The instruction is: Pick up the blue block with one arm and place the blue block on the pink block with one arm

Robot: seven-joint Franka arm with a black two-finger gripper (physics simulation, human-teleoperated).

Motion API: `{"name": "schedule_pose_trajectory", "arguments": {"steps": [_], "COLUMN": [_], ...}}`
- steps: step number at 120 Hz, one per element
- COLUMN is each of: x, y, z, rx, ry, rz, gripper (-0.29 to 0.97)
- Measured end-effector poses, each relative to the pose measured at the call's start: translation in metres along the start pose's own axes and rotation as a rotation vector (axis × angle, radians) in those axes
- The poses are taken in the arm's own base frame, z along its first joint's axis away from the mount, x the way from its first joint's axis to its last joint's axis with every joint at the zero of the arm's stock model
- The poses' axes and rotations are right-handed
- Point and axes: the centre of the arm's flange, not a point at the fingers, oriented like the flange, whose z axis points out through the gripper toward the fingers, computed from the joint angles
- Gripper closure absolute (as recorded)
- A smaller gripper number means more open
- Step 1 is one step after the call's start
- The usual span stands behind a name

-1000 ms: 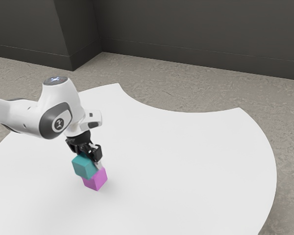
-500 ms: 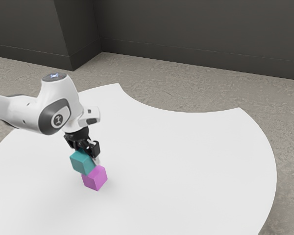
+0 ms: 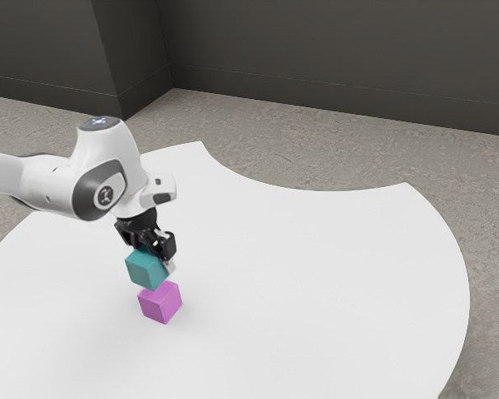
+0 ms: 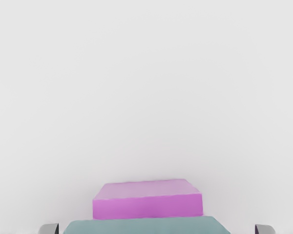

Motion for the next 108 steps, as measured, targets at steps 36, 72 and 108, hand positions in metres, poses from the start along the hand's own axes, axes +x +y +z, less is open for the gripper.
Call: {"name": "schedule_pose_trajectory", "arguments": {"steps": [36,72,108], "x": [-0.004,-0.004,-0.003], "y": [0.003,0.004,-0.001], "z": [0.017,0.019,0.019], "rx": [-0.005,-0.006,-0.005], "ry": [-0.039,-0.043,-0.040], "rz": [-0.004,-0.011,-0.026], "gripper": [0.35,0.35,0.35]}}
